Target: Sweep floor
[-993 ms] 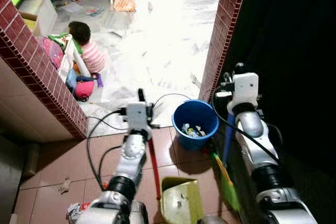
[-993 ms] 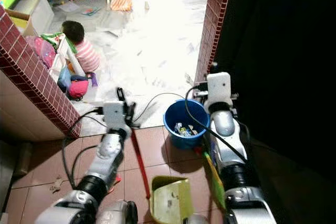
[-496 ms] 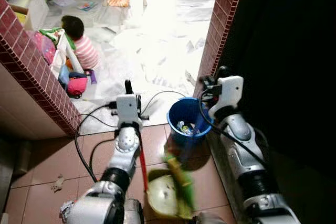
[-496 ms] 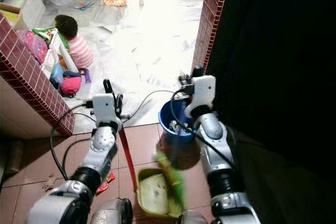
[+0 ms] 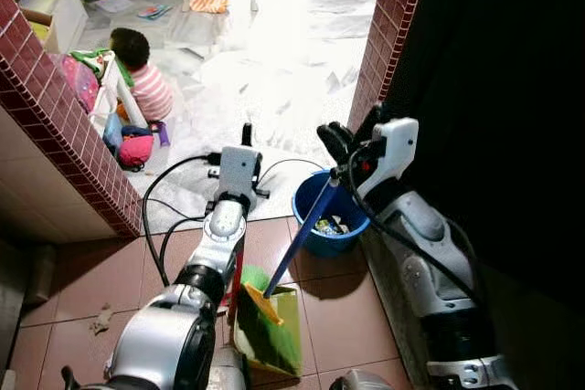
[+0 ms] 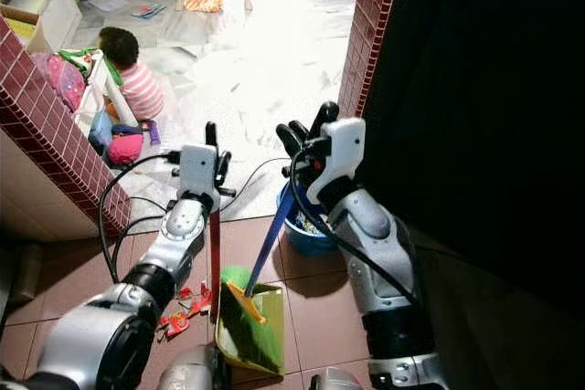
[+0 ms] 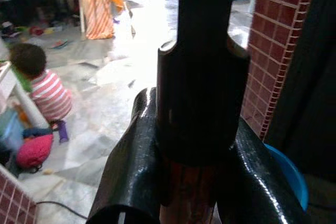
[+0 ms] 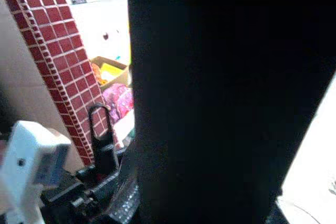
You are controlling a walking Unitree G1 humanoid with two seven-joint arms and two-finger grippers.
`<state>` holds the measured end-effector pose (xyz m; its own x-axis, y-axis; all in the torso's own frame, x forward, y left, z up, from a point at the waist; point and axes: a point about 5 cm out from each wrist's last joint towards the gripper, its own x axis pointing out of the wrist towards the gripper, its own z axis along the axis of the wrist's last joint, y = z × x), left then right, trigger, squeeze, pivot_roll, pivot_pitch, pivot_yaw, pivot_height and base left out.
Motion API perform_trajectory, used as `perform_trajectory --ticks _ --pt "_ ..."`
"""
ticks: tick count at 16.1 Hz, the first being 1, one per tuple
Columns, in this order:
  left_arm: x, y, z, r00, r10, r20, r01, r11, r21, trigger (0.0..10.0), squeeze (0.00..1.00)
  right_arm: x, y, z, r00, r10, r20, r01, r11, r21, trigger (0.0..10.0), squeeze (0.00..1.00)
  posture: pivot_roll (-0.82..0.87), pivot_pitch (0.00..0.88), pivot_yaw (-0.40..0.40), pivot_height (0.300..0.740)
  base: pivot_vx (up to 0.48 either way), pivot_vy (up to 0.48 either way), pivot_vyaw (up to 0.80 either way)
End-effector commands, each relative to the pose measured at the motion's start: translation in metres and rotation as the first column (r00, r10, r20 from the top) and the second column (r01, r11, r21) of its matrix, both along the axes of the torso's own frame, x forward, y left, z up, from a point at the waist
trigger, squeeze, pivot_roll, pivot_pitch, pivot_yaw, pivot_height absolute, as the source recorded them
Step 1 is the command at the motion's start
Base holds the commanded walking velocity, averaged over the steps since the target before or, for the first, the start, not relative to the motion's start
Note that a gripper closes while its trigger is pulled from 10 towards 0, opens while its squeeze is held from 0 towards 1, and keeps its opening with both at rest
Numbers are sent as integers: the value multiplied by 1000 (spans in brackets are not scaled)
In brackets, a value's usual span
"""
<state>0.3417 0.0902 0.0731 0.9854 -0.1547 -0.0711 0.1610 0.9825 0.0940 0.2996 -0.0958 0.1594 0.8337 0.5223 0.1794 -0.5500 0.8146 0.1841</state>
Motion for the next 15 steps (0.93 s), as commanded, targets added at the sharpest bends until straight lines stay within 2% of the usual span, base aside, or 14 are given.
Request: perform_trajectory --ticks 1,3,4,5,7,8,10,12,15 --pt "-1 -5 -6 998 -30 -55 30 1000 -2 10000 0 2 2 18 998 21 65 -21 1000 -1 10000 0 -130 61 35 740 0 0 0" --pt "2 -2 -1 1000 -6 -22 6 999 38 10000 0 7 -6 33 982 -29 189 55 990 -130 10000 0 -134 62 41 740 0 0 0" --pt "3 -2 3 1000 -8 8 7 999 50 10000 0 8 -8 35 977 -52 205 85 984 -154 10000 0 -135 64 43 740 0 0 0" --pt "4 -3 8 999 8 32 -8 1000 24 10000 0 11 -15 32 975 -102 199 136 977 -166 10000 0 -133 65 42 740 0 0 0" --pt "3 -7 19 992 -15 127 10 999 38 10000 0 10 -25 24 962 -187 197 221 961 -166 10000 0 -117 69 38 740 0 0 0" --pt "1 -9 25 987 -15 162 14 1000 6 10000 0 8 -28 17 954 -244 175 273 948 -165 10000 0 -105 66 37 740 0 0 0" --pt "-3 -6 29 982 14 191 -10 1000 -23 10000 0 4 -26 3 948 -276 160 303 935 -183 10000 0 -91 61 45 740 0 0 0" --pt "-6 -2 28 979 12 203 -7 1000 -21 10000 0 4 -20 -9 950 -284 128 304 936 -177 10000 0 -80 52 51 740 0 0 613" --pt "-7 3 26 981 15 191 -16 1000 2 10000 0 15 -4 -7 951 -282 124 299 943 -145 10000 0 -69 38 54 740 0 0 760"
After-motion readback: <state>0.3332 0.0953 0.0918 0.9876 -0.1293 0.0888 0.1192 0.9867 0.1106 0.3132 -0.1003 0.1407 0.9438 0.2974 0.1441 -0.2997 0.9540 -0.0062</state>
